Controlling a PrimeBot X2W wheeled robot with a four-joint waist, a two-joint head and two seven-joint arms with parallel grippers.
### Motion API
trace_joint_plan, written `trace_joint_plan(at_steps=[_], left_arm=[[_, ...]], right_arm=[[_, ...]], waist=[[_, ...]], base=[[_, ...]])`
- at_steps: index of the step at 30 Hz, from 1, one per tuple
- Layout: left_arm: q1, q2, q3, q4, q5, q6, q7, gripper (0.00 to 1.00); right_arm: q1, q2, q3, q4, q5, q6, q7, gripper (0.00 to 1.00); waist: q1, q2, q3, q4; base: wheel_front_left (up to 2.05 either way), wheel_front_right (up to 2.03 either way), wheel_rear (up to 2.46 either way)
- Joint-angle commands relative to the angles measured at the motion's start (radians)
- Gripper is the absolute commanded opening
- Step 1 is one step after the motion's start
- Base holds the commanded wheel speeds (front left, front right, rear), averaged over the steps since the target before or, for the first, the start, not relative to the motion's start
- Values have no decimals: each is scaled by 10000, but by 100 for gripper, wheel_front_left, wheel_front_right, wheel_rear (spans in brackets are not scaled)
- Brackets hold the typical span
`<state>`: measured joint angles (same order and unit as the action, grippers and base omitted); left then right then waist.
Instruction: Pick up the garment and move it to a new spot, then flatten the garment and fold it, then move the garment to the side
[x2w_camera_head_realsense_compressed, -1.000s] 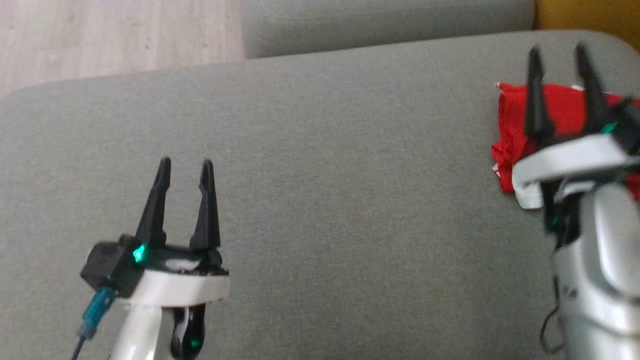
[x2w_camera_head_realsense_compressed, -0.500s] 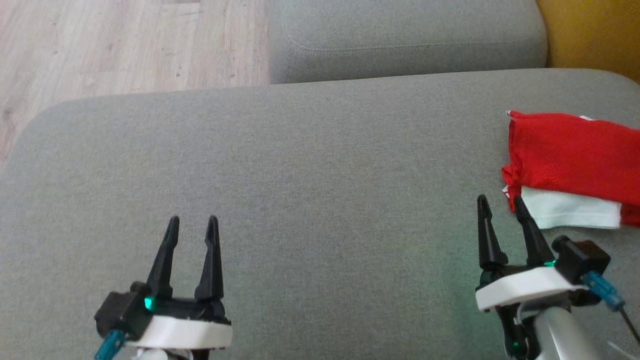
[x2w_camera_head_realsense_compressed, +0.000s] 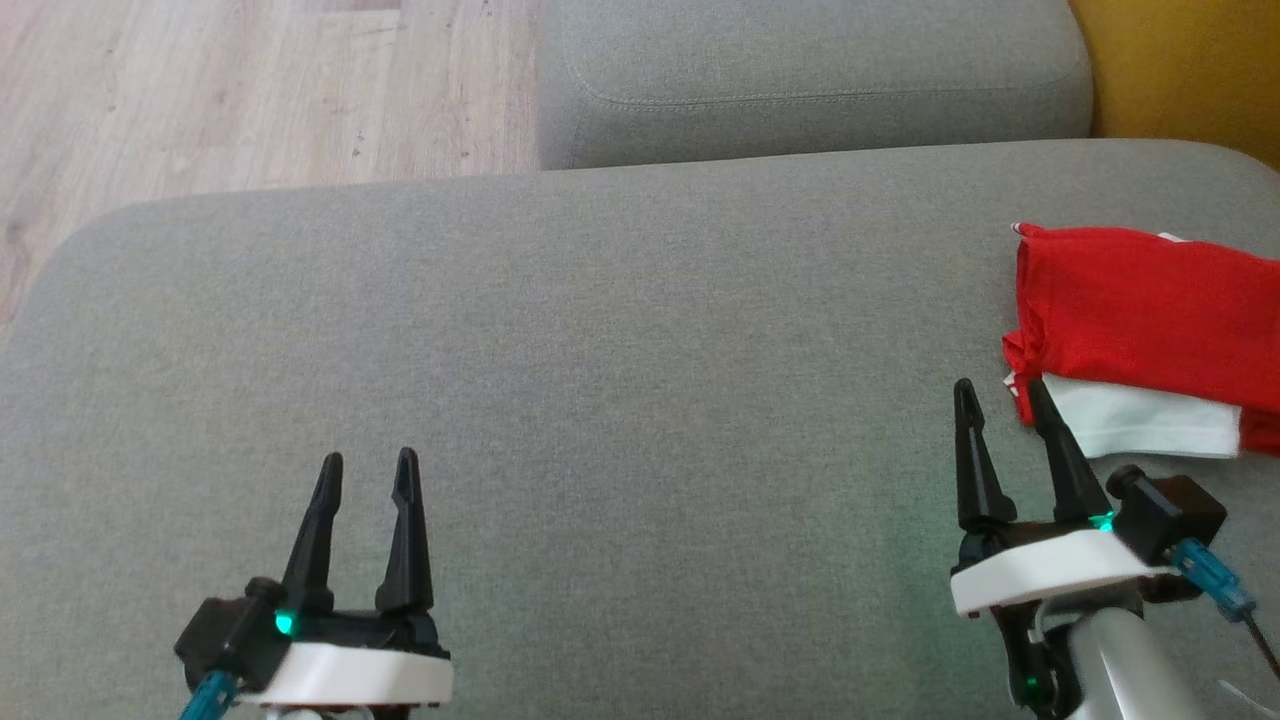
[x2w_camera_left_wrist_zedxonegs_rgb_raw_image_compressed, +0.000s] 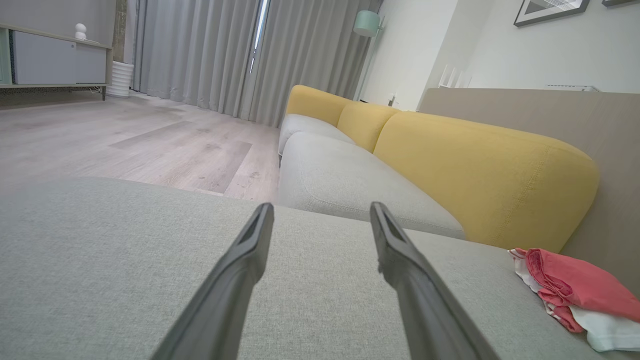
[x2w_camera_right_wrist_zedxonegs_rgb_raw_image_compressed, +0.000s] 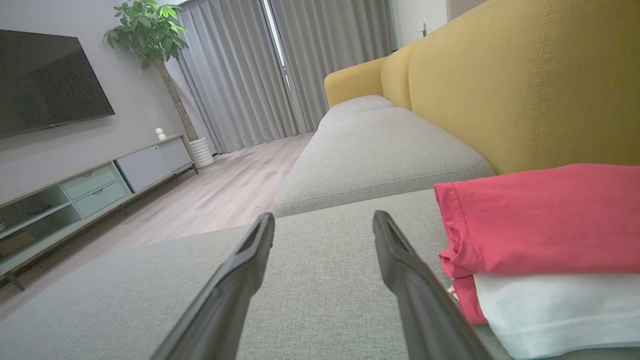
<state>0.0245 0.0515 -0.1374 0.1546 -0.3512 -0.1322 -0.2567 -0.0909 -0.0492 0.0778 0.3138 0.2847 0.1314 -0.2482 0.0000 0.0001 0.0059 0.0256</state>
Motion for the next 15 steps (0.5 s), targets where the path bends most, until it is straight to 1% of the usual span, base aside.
trace_joint_plan(at_steps=[1,7,15], left_arm=[[-329,-10,288,-237,7,15,-51,100],[-389,-11,369,-118,69,15,-51,100],[-423,-12,508,-63,-149,15,-51,100]], right_arm=[[-233,-11,262,-382,-40,-7,-134,100],[-210,-11,333,-418,18,-7,-134,100],[-270,-11,330,-357,84,-7,-135,100]], waist=[[0,-1,10,-9],[0,-1,62,-49],[0,-1,75,-99]], base=[[0,0,0],[0,0,0],[0,0,0]])
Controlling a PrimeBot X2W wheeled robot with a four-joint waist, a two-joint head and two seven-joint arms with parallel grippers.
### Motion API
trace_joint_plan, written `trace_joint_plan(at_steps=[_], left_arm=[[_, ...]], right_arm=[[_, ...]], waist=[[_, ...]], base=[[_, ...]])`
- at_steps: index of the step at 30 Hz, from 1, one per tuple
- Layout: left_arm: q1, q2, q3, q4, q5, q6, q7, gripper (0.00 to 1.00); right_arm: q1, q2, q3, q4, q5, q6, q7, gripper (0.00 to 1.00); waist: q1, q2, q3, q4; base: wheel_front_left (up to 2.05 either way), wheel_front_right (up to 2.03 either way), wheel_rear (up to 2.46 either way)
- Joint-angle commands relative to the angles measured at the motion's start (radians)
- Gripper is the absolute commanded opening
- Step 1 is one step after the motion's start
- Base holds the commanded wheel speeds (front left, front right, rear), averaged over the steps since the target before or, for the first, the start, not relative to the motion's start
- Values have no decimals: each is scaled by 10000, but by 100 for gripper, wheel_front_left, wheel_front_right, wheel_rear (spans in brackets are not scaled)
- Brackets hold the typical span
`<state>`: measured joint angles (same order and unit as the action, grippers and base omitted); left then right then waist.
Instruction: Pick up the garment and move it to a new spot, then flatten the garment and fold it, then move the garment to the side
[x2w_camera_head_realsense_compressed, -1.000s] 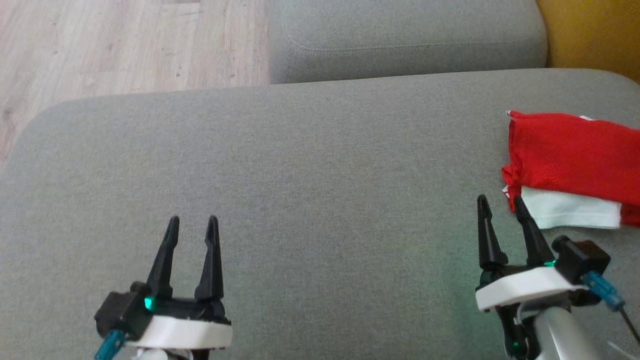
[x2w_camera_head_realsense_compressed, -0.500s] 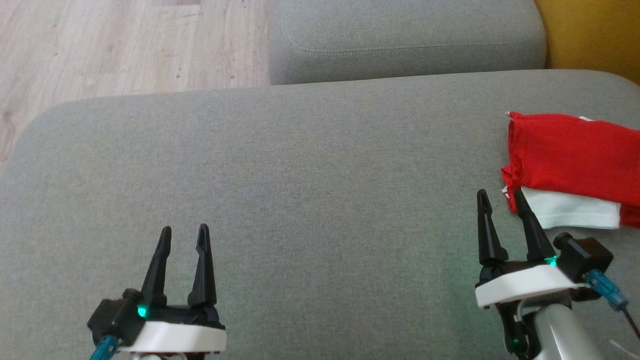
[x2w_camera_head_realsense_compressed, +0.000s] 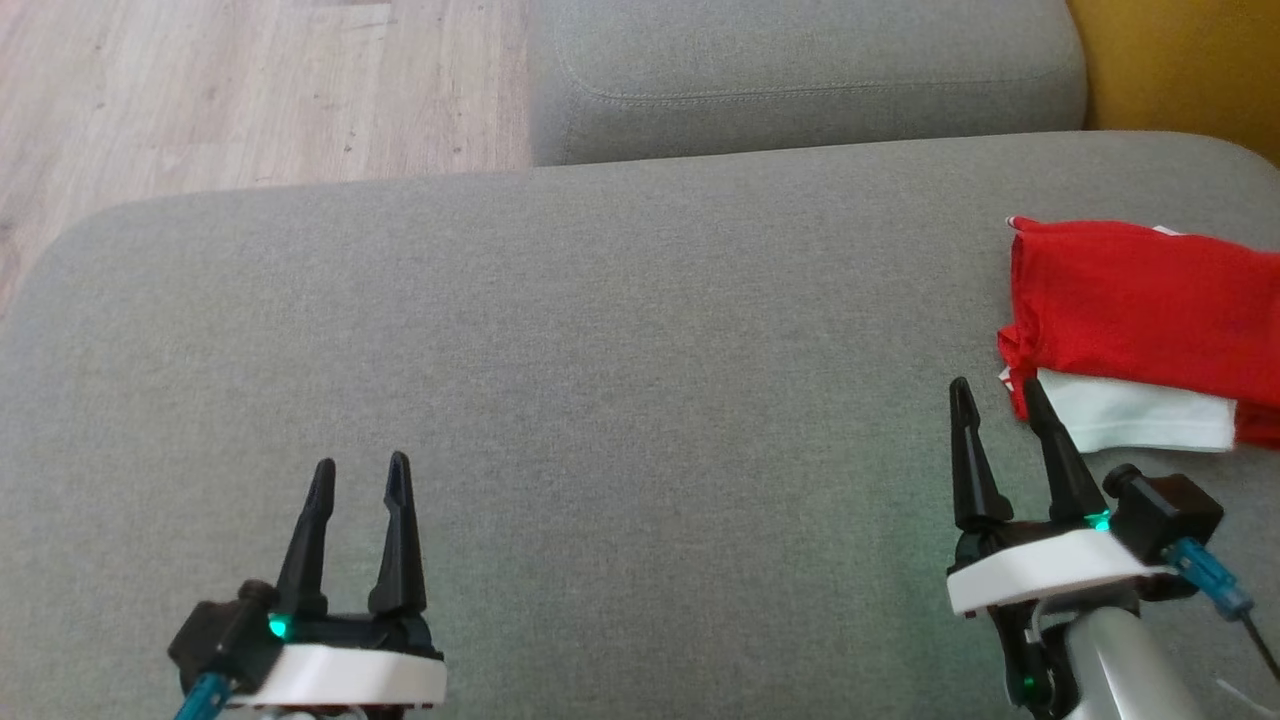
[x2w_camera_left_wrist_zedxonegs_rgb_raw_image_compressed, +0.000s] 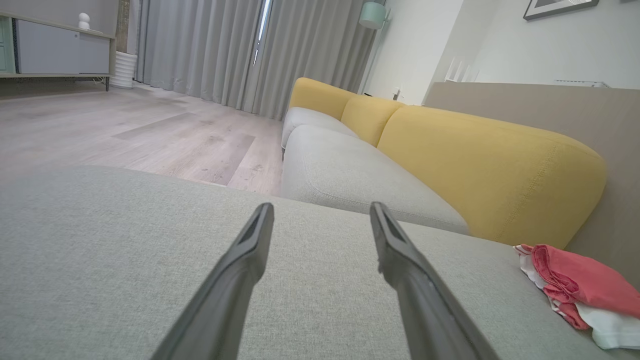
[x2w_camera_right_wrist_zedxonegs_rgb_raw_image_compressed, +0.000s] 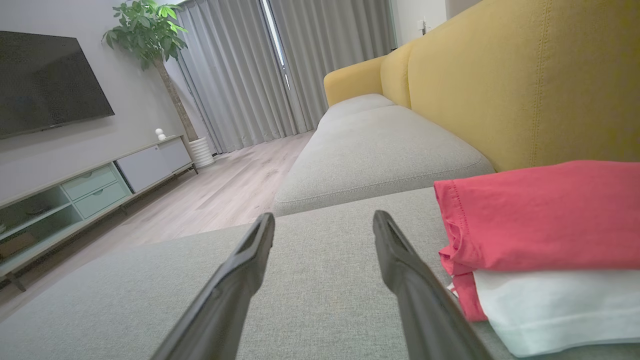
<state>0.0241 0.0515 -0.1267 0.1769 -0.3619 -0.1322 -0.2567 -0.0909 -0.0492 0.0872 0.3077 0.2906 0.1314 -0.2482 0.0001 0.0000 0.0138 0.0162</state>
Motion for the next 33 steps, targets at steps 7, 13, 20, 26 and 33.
trace_joint_plan(at_steps=[7,13,20,26,33], left_arm=[[165,-8,-12,559,-114,0,8,0],[145,24,52,607,-713,8,139,0],[53,62,138,628,-1450,7,309,0],[-24,89,215,645,-2077,5,456,0],[-112,118,310,660,-2801,4,631,0]], right_arm=[[238,13,20,554,29,0,22,0],[274,-11,-37,559,655,0,160,0],[245,-40,-116,494,1425,-1,334,0],[223,-61,-187,434,2081,-1,486,0],[200,-81,-274,363,2837,-2,665,0]], waist=[[0,0,-15,-28],[0,0,-19,-35],[0,0,-24,-42],[0,0,-29,-48],[0,0,-34,-56]], base=[[0,0,0],[0,0,0],[0,0,0],[0,0,0],[0,0,0]])
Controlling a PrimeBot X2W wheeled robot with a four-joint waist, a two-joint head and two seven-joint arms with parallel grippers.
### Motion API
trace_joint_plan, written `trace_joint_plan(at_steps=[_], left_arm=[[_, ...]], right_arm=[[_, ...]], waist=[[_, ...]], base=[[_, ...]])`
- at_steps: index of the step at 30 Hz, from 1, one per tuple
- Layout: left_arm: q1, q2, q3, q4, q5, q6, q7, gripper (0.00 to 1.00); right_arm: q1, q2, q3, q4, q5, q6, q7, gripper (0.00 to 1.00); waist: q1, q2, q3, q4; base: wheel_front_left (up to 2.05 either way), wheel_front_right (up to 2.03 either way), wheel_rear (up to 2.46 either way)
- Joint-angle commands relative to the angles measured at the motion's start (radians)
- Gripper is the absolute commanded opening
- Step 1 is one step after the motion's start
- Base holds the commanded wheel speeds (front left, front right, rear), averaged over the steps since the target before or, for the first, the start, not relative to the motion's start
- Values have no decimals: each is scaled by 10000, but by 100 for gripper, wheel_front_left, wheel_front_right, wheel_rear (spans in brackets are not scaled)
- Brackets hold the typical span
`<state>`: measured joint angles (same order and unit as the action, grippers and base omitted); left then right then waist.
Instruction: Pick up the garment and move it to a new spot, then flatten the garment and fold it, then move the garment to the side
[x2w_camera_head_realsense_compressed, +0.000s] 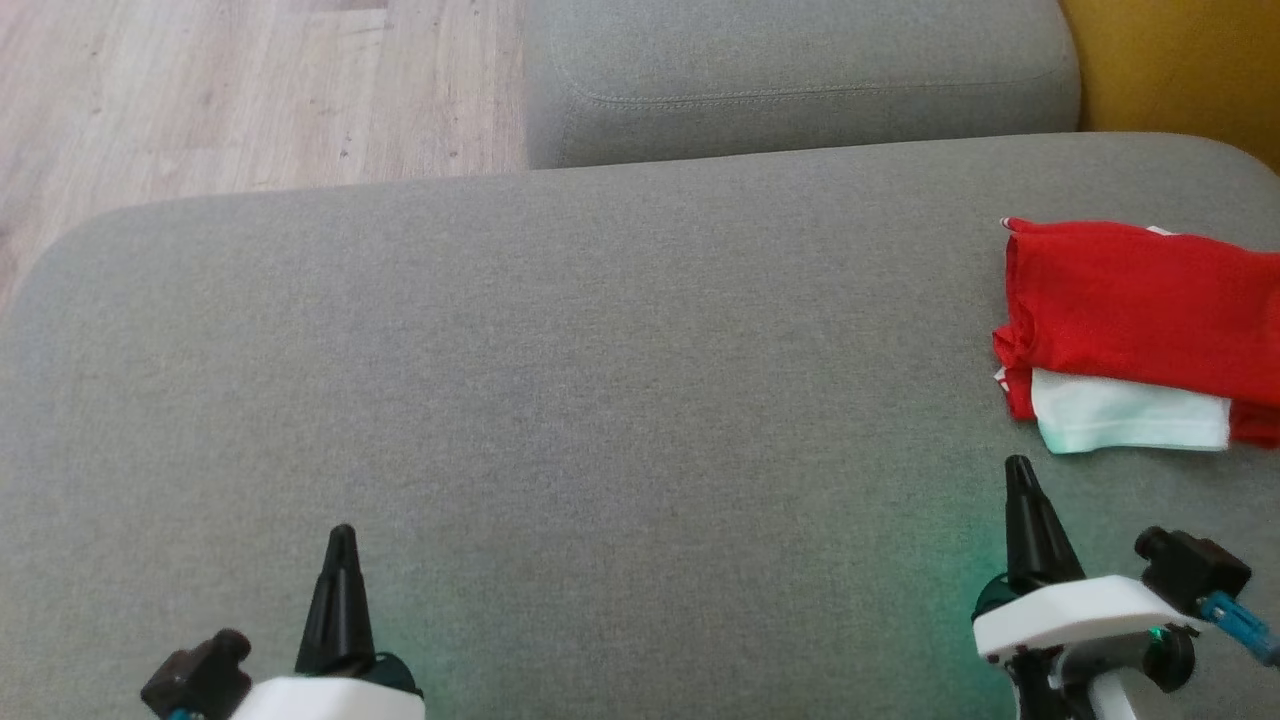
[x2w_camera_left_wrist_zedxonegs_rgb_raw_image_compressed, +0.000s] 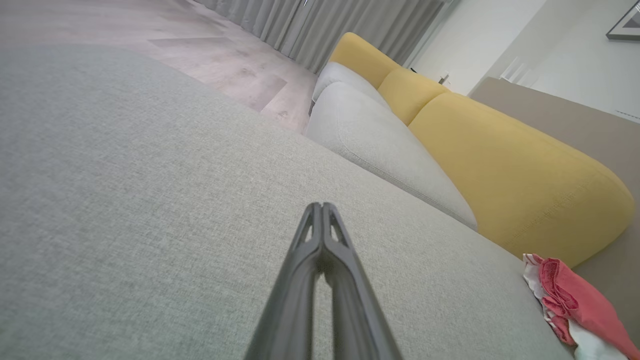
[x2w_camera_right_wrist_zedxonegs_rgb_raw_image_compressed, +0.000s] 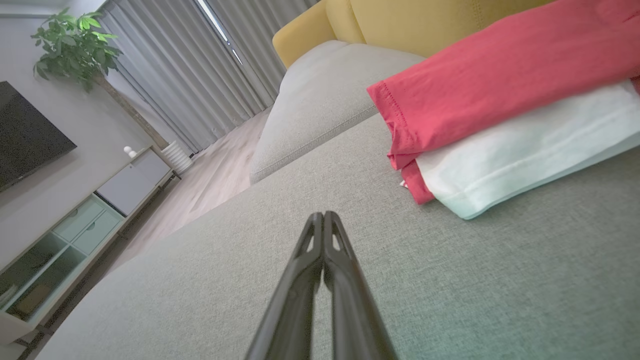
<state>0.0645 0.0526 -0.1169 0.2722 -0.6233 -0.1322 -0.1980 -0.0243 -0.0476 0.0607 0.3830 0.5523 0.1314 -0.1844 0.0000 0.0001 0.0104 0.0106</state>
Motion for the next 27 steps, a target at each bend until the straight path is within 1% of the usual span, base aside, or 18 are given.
trace_joint_plan(at_steps=[1,27], left_arm=[[-529,110,227,-294,-291,4,70,0],[-818,172,624,-309,-2840,7,737,0]], right_arm=[[-470,-99,-23,-401,328,-2,53,0],[-555,-145,-372,-657,3012,-3,726,0]], waist=[[0,-1,-1,-1],[0,-1,-19,-28]], base=[[0,0,0],[0,0,0]])
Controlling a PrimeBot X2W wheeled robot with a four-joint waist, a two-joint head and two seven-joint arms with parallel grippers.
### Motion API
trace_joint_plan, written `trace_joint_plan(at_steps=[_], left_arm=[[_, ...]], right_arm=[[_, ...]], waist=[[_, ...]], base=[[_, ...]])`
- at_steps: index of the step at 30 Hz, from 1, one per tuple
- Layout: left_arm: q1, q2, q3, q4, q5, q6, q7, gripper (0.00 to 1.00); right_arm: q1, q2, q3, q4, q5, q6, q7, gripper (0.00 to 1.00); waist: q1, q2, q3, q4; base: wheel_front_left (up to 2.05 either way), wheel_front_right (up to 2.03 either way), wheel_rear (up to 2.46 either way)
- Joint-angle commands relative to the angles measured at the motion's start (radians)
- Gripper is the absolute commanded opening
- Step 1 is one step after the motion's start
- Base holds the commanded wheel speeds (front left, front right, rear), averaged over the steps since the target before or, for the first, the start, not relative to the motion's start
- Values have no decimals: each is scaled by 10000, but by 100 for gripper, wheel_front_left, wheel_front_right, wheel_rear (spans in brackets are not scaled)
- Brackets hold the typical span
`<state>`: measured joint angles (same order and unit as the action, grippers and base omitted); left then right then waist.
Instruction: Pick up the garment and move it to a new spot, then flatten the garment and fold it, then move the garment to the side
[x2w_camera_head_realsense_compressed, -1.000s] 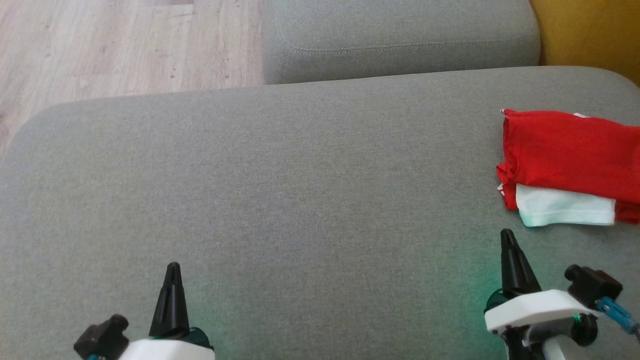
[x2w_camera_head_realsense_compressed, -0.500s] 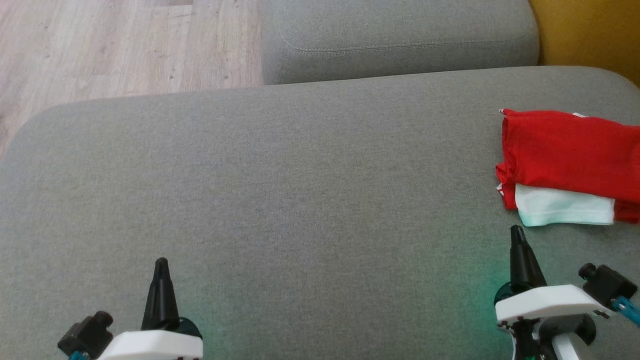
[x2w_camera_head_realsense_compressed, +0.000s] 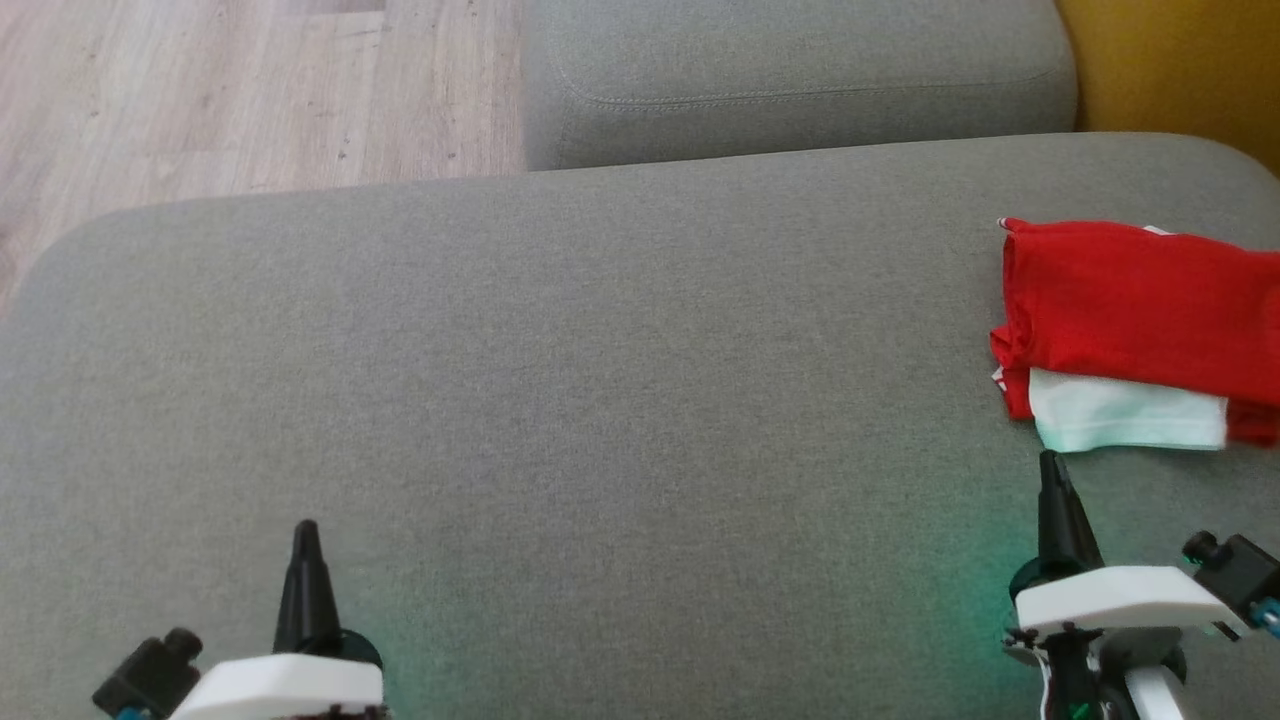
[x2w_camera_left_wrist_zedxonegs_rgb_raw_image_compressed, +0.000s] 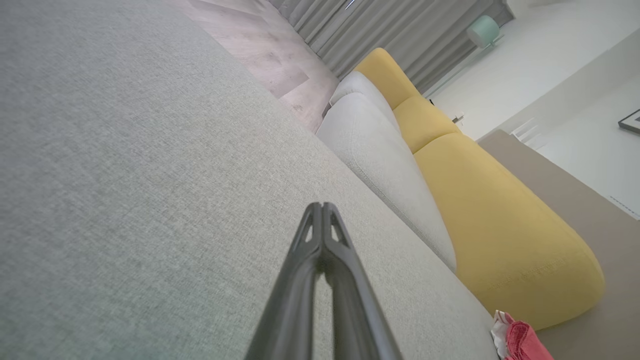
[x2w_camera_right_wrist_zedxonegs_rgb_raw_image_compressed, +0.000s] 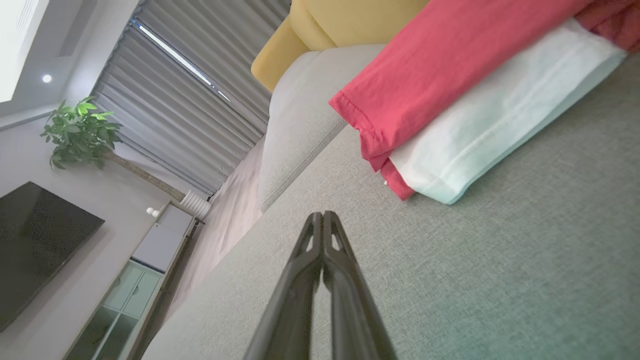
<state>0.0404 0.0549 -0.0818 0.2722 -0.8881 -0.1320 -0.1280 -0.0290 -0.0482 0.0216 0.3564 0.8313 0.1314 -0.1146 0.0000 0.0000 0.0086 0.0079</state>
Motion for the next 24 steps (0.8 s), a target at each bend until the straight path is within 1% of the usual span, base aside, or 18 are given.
trace_joint_plan(at_steps=[1,24], left_arm=[[-589,151,290,-309,-293,5,65,0],[-864,172,704,-303,-2594,8,719,0]], right_arm=[[-511,-141,4,-401,329,-3,55,0],[-593,-157,-353,-633,2764,-5,703,0]], waist=[[0,0,-1,-2],[0,0,-18,-26]], base=[[0,0,0],[0,0,0]])
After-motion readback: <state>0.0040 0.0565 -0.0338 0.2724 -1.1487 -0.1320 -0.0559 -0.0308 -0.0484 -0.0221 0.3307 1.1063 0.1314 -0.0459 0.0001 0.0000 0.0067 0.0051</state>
